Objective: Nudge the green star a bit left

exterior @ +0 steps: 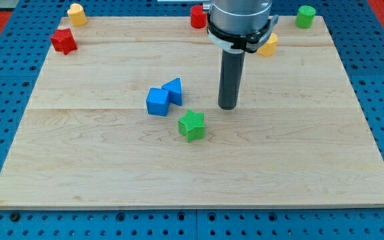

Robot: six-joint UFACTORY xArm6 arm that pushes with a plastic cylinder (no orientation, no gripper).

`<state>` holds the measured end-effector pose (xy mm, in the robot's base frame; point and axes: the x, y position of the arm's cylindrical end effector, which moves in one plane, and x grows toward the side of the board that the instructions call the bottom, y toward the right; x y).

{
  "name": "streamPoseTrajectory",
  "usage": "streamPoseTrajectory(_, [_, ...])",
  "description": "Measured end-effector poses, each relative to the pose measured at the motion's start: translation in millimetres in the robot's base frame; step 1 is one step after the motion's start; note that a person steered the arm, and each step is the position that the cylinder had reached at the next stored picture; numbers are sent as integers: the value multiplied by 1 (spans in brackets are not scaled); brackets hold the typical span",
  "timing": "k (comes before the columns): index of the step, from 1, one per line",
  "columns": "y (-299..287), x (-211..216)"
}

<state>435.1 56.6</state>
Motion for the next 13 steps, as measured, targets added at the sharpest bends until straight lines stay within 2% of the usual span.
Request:
streamPoseTrajectory(9, [-13, 6])
streamPoseTrajectory(13, [-49, 11])
